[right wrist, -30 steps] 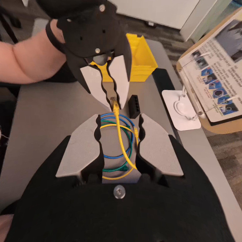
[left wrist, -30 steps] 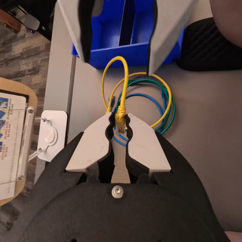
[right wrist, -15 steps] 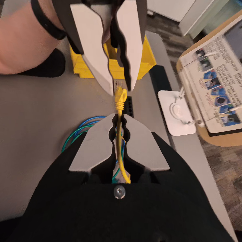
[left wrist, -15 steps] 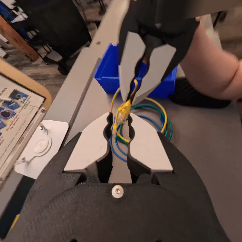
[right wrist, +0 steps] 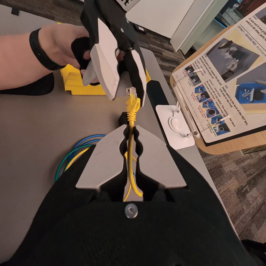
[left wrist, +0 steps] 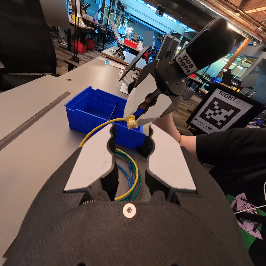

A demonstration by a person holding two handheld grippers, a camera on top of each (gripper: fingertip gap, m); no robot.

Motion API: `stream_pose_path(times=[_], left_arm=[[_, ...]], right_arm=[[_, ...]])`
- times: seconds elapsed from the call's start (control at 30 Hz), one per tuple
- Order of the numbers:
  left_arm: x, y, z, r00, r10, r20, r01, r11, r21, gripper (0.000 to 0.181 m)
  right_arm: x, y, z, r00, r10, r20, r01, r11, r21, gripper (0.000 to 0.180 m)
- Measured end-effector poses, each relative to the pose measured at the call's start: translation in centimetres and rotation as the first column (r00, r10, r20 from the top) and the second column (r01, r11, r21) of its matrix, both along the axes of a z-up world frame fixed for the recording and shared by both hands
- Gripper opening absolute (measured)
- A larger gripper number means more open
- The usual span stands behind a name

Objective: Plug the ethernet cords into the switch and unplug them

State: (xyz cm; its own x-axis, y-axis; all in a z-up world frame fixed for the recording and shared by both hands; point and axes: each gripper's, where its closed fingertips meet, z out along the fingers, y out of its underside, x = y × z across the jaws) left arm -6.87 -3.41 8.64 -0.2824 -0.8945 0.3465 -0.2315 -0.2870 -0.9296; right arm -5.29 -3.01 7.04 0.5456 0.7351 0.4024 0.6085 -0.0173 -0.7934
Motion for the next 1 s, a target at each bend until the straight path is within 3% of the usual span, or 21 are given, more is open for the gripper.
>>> stream_pose_path(times=[0.2, 0.37, 0.47, 0.53, 0.6, 0.63, 0.7, 0.77, 0.87, 0.93, 1.0], left_arm=[[0.5, -0.1, -0.5, 1.000, 0.000, 0.009, 0.000, 1.000, 0.024, 0.013], [0.7, 0.9, -0.7, 0.998, 0.058, 0.001, -0.058, 0.998, 0.016, 0.012], [0.1, 2.4, 0.1, 0.991, 0.128, 0.038, -0.127, 0.992, -0.015, 0.011], [-0.6, 3.2, 1.0, 0.985, 0.158, 0.070, -0.154, 0.987, -0.055, 0.011], [-1.4, 3.6, 2.0, 0.978, 0.175, 0.110, -0.167, 0.983, -0.073, 0.011], [-1.8, 3.5, 2.6, 0.976, 0.175, 0.131, -0.167, 0.983, -0.073, 0.011], [-2.7, 3.3, 3.7, 0.971, 0.172, 0.164, -0.163, 0.984, -0.069, 0.011], [-3.6, 2.8, 4.9, 0.966, 0.165, 0.200, -0.157, 0.986, -0.056, 0.011], [-4.7, 1.5, 6.5, 0.961, 0.126, 0.247, -0.122, 0.992, -0.033, 0.012], [-4.9, 0.1, 7.1, 0.964, 0.065, 0.260, -0.064, 0.998, -0.014, 0.011], [-4.9, -0.9, 7.2, 0.966, 0.024, 0.258, -0.028, 1.000, 0.012, 0.011]], right_arm=[[-0.2, -0.2, -0.4, 1.000, 0.016, 0.009, -0.016, 1.000, -0.014, 0.007], [0.0, 0.5, -0.5, 1.000, -0.001, -0.006, 0.001, 1.000, 0.000, 0.008], [0.0, 0.9, 2.2, 0.996, -0.039, -0.083, 0.050, 0.990, 0.129, 0.027], [-2.3, -1.4, 3.9, 0.979, 0.124, -0.163, -0.093, 0.978, 0.186, 0.026], [-6.2, -4.9, 4.3, 0.891, 0.374, -0.258, -0.331, 0.924, 0.193, 0.024], [-7.8, -5.5, 3.7, 0.861, 0.425, -0.281, -0.390, 0.904, 0.175, 0.023], [-9.7, -4.0, 1.2, 0.888, 0.378, -0.262, -0.368, 0.926, 0.089, 0.024], [-10.2, -1.3, -0.3, 0.921, 0.274, -0.278, -0.256, 0.961, 0.099, 0.017], [-10.2, 1.6, -0.3, 0.849, 0.164, -0.502, -0.121, 0.986, 0.117, 0.013], [-9.7, 2.6, -0.1, 0.763, 0.133, -0.633, -0.082, 0.991, 0.109, 0.033], [-8.9, 1.9, 1.7, 0.653, 0.218, -0.726, -0.110, 0.975, 0.193, 0.051]])
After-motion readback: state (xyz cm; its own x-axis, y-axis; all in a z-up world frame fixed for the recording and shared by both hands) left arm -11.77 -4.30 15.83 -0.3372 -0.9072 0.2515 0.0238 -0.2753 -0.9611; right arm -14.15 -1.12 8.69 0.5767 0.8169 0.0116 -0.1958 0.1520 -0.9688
